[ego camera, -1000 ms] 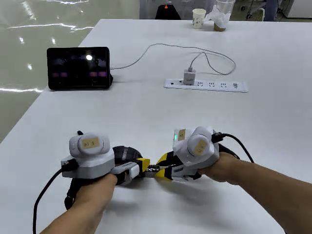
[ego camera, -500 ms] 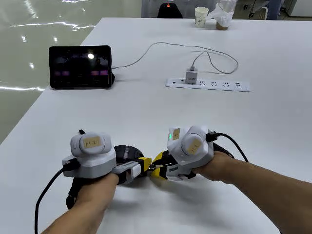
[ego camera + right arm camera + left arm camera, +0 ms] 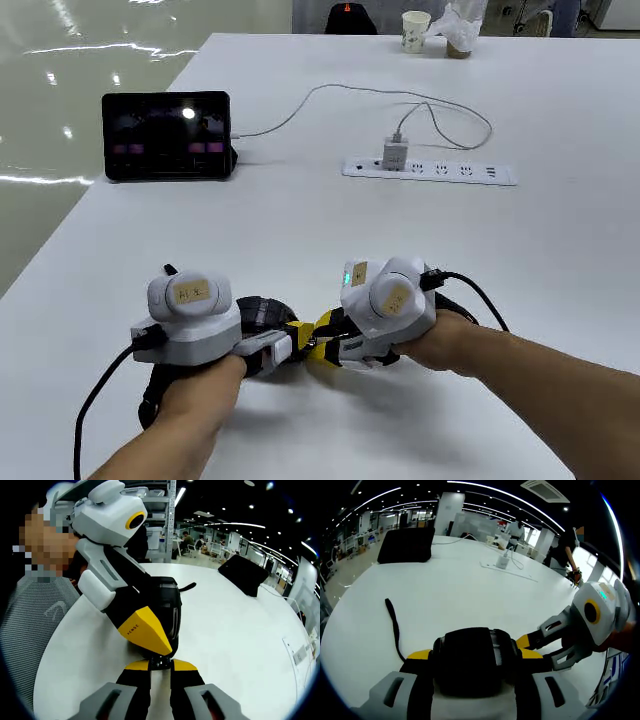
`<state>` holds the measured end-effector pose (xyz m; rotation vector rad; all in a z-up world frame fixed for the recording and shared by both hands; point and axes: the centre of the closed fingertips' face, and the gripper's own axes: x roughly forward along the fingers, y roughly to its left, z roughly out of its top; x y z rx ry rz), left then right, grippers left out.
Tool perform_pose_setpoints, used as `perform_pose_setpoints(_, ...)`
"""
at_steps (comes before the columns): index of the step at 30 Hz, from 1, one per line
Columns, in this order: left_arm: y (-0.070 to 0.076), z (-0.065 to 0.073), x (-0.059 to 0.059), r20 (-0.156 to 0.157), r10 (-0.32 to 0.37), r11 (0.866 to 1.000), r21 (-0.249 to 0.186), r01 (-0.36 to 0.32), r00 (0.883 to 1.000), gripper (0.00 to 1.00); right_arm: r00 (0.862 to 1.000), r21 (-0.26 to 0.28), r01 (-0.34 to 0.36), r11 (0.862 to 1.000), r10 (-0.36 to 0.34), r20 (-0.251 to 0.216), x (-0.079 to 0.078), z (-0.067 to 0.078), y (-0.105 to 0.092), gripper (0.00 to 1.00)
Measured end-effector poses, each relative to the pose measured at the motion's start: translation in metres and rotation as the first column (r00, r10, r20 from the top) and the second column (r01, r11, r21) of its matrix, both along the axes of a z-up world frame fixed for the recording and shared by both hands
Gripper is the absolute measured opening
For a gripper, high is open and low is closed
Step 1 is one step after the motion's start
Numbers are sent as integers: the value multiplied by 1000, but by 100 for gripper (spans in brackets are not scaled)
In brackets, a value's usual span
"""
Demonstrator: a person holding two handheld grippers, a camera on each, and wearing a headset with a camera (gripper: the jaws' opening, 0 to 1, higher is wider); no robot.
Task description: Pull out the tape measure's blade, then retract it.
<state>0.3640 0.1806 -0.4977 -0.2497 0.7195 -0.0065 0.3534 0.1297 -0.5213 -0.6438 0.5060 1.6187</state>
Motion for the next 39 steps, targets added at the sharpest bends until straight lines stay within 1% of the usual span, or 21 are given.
perform_pose_setpoints(14,-2,1,-1,2,-21,1000,11,21,1000,62,1000,5,-2,1000,2,2,-2,1,-1,11)
perform_pose_setpoints(31,-2,1,-1,4,-7,1000,14,7,1000,63,1000,-4,-7,1000,7,15,-3,0,0,12)
perform_pose_setpoints(34,-2,1,-1,3,-6,1000,13,6,1000,64,1000,-18,-13,1000,13,21,-2,-2,-2,12)
perform_pose_setpoints(35,-2,1,-1,3,-6,1000,13,6,1000,64,1000,-13,-11,1000,11,19,-2,-2,-1,12)
perform_pose_setpoints(39,-2,1,0,3,-5,1000,13,5,1000,64,1000,-18,-13,1000,14,18,-2,-2,-2,12)
